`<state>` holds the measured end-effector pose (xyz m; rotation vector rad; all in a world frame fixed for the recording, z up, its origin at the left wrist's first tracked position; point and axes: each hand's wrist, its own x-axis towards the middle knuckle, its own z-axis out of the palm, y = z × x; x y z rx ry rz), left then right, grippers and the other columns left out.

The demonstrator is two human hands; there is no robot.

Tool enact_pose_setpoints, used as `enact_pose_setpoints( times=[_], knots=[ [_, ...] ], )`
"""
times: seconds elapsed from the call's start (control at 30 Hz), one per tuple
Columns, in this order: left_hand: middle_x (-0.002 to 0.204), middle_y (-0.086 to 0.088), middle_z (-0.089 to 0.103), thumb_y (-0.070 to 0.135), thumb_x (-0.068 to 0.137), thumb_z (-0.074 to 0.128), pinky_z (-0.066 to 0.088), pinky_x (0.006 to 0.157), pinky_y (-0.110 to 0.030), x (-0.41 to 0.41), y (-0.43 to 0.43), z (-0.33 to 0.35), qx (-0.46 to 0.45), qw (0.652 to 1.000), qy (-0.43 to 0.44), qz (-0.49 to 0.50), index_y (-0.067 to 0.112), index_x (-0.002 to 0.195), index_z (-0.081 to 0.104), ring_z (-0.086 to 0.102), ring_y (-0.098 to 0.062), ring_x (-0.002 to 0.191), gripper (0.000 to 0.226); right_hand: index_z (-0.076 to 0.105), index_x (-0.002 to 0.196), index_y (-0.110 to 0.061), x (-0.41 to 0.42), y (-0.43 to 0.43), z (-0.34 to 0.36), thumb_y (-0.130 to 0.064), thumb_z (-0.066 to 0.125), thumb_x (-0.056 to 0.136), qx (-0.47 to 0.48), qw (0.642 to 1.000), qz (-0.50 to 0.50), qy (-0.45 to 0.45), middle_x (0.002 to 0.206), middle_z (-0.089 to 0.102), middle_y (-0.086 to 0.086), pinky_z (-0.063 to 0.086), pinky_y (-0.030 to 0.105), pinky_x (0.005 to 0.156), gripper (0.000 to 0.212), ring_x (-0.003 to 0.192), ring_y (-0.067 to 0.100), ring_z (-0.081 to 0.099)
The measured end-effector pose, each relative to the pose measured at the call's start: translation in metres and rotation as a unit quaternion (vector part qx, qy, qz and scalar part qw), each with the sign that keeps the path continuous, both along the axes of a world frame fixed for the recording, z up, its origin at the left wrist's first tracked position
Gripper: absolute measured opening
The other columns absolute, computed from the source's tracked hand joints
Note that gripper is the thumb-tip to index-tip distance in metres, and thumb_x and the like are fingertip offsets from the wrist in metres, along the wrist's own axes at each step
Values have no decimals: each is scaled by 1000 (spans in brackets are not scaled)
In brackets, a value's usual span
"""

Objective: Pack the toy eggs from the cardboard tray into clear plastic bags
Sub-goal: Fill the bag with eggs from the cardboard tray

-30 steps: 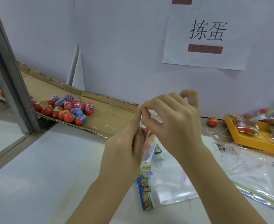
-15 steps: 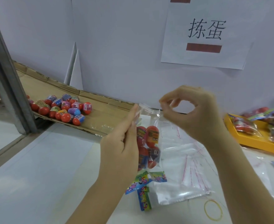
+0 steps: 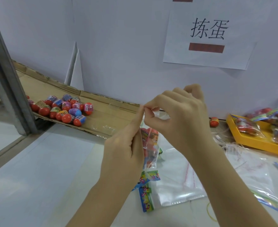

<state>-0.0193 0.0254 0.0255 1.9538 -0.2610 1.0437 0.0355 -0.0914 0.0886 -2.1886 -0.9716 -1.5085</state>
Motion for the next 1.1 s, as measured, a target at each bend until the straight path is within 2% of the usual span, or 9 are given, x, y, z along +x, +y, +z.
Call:
enact_pose_setpoints(
  times=[0.33, 0.43, 0.53, 0.6, 0.77, 0.83, 0.93, 1.0, 1.1],
  knots=[
    [54, 21, 27, 16, 94, 35, 29, 52, -5, -1, -1, 0, -4, 1000, -16, 27, 25, 138, 44, 36, 1, 52, 46, 68, 67, -15, 0, 1, -1, -17, 67, 77, 73, 995, 17, 72, 64, 64, -8, 35, 39, 77, 10, 55, 13, 55],
    [56, 12, 51, 8, 96, 42, 31, 49, -10, -2, -3, -2, -31, 999, -21, 37, 32, 133, 47, 40, -6, 52, 44, 67, 73, -18, 9, -15, 4, -18, 67, 77, 140, 981, 42, 129, 69, 63, -11, 42, 35, 77, 4, 57, 9, 58],
    [101, 32, 68, 8, 102, 41, 52, 69, -12, -1, 0, 5, -196, 979, 17, -56, 35, 131, 51, 65, 7, 82, 41, 66, 73, -24, 22, -42, 10, -16, 66, 78, 200, 959, 77, 186, 63, 62, -21, 38, 6, 67, 9, 57, -5, 55],
    [115, 27, 67, 6, 102, 41, 57, 82, -22, 3, 9, 10, -302, 947, 48, -100, 29, 129, 57, 64, 3, 107, 39, 62, 70, -34, 29, -57, 8, -17, 65, 76, 234, 939, 93, 233, 61, 62, -29, 37, 5, 63, 19, 57, -7, 54],
    [117, 9, 71, 7, 101, 44, 59, 75, -26, 15, 33, 13, -426, 898, 70, -85, 35, 106, 73, 68, -13, 105, 40, 65, 66, -34, 52, -82, -17, -20, 68, 78, 330, 880, 77, 332, 57, 63, -21, 39, 8, 47, 18, 51, -2, 53],
    [122, 6, 69, 9, 101, 45, 58, 74, -25, 18, 41, 13, -446, 890, 74, -61, 43, 92, 76, 67, -15, 108, 47, 67, 66, -29, 61, -92, -34, -14, 69, 81, 303, 879, 19, 367, 53, 62, -18, 41, 10, 50, 21, 49, -1, 51],
    [121, 8, 68, 12, 100, 48, 57, 74, -27, 23, 49, 8, -462, 883, 80, -38, 39, 99, 74, 67, -14, 107, 37, 70, 69, -19, 74, -102, -57, -17, 68, 82, 69, 883, -131, 446, 62, 66, -8, 51, 28, 61, 13, 60, 13, 60],
    [122, 8, 68, 12, 100, 49, 57, 78, -30, 25, 49, 4, -460, 882, 88, -42, 35, 105, 73, 66, -14, 109, 34, 68, 71, -16, 77, -104, -63, -18, 64, 81, -34, 843, -172, 509, 70, 67, 0, 53, 36, 65, 11, 66, 23, 62],
    [123, 9, 67, 12, 100, 50, 57, 82, -33, 27, 45, 3, -443, 890, 94, -43, 34, 108, 72, 65, -14, 111, 32, 69, 78, -11, 78, -105, -60, -14, 56, 82, -106, 792, -197, 569, 74, 67, 8, 42, 26, 54, 13, 52, 15, 51]
  ],
)
